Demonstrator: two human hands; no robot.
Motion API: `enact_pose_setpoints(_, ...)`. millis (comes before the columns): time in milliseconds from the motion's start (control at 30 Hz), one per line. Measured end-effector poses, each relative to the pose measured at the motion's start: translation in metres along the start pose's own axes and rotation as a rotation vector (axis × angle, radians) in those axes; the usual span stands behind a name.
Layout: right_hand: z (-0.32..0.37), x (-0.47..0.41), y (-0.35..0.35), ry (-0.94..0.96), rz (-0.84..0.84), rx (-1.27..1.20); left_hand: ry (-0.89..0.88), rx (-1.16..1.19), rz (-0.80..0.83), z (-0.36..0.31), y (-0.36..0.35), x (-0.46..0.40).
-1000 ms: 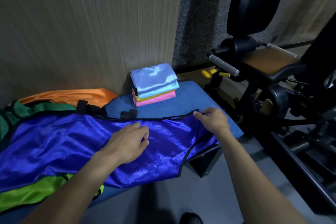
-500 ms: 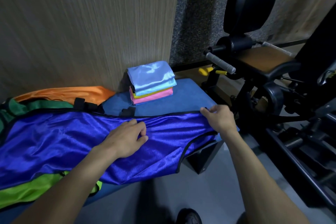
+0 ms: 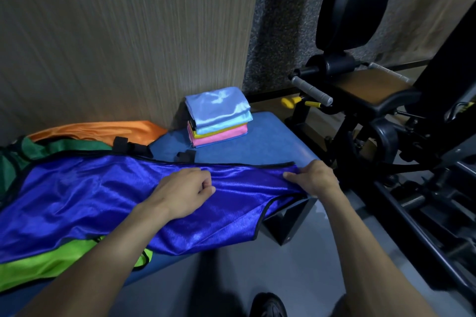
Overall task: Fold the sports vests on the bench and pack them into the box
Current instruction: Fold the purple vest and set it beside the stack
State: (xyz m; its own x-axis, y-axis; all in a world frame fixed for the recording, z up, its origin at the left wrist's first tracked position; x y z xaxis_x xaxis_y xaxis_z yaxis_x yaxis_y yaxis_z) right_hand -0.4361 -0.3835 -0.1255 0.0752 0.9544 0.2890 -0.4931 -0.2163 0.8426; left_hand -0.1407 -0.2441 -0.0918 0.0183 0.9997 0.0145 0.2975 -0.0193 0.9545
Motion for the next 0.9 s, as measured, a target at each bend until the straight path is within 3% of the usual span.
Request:
enact_pose_setpoints(133, 0.001, 0.000, -0.007, -0.048, 0.032, -0.126, -0.037, -0.006, -0.006, -0.006, 0.001, 0.002)
enact_pose_setpoints(267, 0.016, 0.005, -0.002, 0.039, 0.011, -0.364, -0.051, 0.002, -0.014, -0.005, -0.002, 0.002)
enact_pose_setpoints(400, 0.051, 0.009, 0.027, 0.251, -0.220, -0.389, -0.089, 0.046, -0.057, -0.006, 0.000, 0.003)
enact_pose_setpoints(500, 0.062, 0.002, 0.041, 0.261, -0.406, -0.323, -0.148, 0.051, -0.058, -0.010, -0.003, 0.005)
enact_pose_setpoints(633, 0.051, -0.017, 0.012, 0.186, -0.327, -0.105, -0.199, -0.030, 0.051, -0.007, -0.019, 0.005)
enact_pose_setpoints(767, 0.048, -0.029, 0.017, 0.140, -0.331, 0.024, -0.279, 0.008, -0.054, -0.023, -0.008, 0.009)
enact_pose_setpoints(900, 0.032, -0.036, 0.008, 0.000, -0.131, -0.039, -0.308, 0.067, -0.092, -0.075, -0.009, 0.007)
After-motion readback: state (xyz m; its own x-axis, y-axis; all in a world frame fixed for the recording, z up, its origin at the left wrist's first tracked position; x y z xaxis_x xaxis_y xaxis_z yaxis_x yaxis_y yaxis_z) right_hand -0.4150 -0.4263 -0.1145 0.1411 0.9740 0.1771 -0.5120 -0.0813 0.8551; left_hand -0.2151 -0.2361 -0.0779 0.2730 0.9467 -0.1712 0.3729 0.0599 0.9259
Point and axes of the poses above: each hand's wrist, its own x-axis away from the middle knuckle, its own y-axis out of the back of the hand, z = x × y, the point moved 9 cm from there along -x, towards the middle knuckle, and after that the axes turned 2 degrees about -y, right-handed, at the moved point
